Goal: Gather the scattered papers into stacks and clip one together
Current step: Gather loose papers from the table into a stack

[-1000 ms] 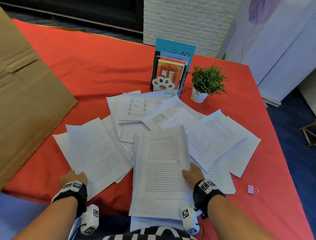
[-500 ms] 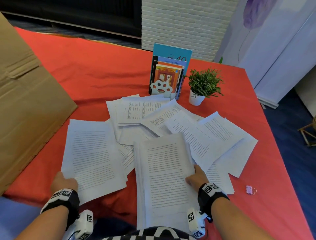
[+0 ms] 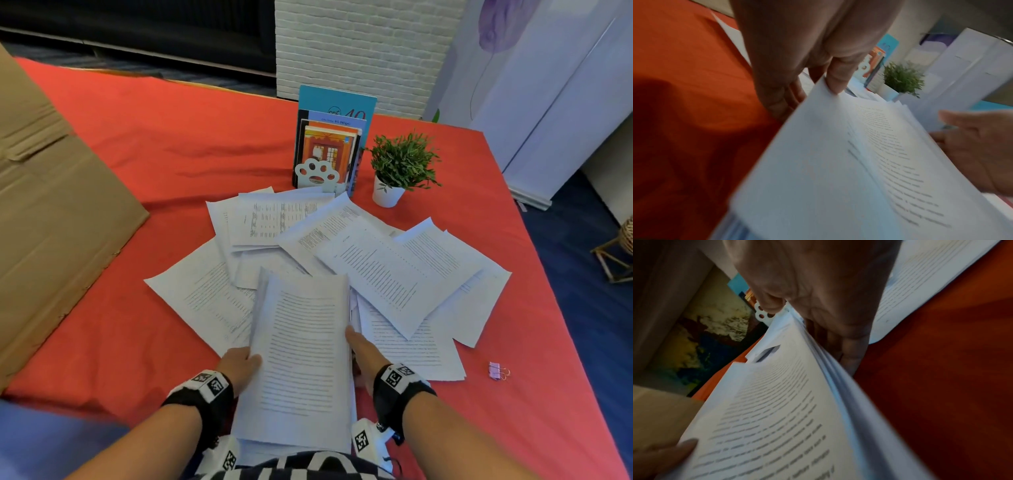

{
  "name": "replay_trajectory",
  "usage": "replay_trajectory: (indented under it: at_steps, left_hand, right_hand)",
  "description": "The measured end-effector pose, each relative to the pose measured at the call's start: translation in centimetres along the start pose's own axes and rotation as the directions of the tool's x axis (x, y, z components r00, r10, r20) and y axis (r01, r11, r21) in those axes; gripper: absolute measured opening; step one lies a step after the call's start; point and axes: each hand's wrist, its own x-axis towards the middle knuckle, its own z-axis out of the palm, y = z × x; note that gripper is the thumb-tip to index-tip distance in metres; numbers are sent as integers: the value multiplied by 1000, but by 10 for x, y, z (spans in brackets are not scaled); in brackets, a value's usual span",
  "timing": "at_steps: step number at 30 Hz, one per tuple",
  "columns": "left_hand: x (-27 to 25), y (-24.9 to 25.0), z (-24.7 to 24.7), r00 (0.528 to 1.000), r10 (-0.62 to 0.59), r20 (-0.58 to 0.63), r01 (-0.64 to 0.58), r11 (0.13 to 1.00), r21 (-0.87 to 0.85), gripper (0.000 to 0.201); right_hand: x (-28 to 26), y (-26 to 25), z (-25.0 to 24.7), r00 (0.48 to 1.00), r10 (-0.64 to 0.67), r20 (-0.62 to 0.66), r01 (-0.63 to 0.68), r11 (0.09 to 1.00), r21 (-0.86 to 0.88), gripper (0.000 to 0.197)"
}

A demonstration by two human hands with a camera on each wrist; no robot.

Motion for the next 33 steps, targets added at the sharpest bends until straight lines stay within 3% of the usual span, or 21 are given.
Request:
replay_trajectory:
  at_steps: [2,4,5,7,9,12,14,17,20,24,26,28,30,31,33]
  left_hand:
    - [-3,3,6,997,40,67,-43,998,46,34]
    - [-1,0,7,997,72,22,-71,997,-21,34]
    - [2,-3,7,997,80,-21,-82,988,-129,43]
    - [6,-9,2,993,85,-75,-108,917,-384,78]
    - [2,-2,-5,986,158,-60,-165,825,-541,102]
    - [-5,25,-19,943,331,-31,-254,659,-708,86]
    - [-13,50,-30,927,349,-140,-330,578,-746,75]
    - [-22,80,-47,874,357,-329,-477,506,-719,45]
    - [-26,92,-51,844,365,-393,-535,517,-669,31]
    - [-31,94,-47,837,379,-393,-547,586,-598,35]
    - [-34,98,-49,826,403,-394,-564,587,-581,42]
    - [-37,104,-51,812,433,-392,-584,582,-566,48]
    - [-40,109,-54,808,439,-393,-588,573,-571,45]
    - [-40,111,-54,806,443,-393,-591,570,-571,44]
    - [-42,113,-54,801,455,-389,-598,579,-555,43]
  right_hand:
    - [2,4,2,998,-62,0,62,990,-130,40]
    - [6,7,-1,988,-147,-43,132,959,-251,44]
    - [2,5,-5,986,-160,-47,144,959,-243,44]
    - [-7,-2,-11,979,-195,-50,188,975,-120,46]
    - [-13,-10,-17,969,-246,-6,246,969,-8,52]
    - [-25,-34,-21,921,-390,-5,389,916,94,51]
    - [-34,-56,-21,865,-497,-66,501,856,128,39]
    - [-48,-84,-20,777,-607,-167,628,767,130,31]
    - [-54,-94,-19,709,-680,-189,703,704,104,39]
    - [-55,-91,-19,635,-729,-255,761,647,45,54]
    - [-59,-97,-21,542,-775,-325,820,572,3,69]
    - [-67,-108,-24,382,-846,-372,893,442,-88,82]
    - [-71,-117,-26,231,-915,-331,903,328,-279,79]
    - [-71,-120,-27,181,-948,-261,866,280,-415,74]
    - [-67,-119,-27,164,-974,-154,763,224,-606,67]
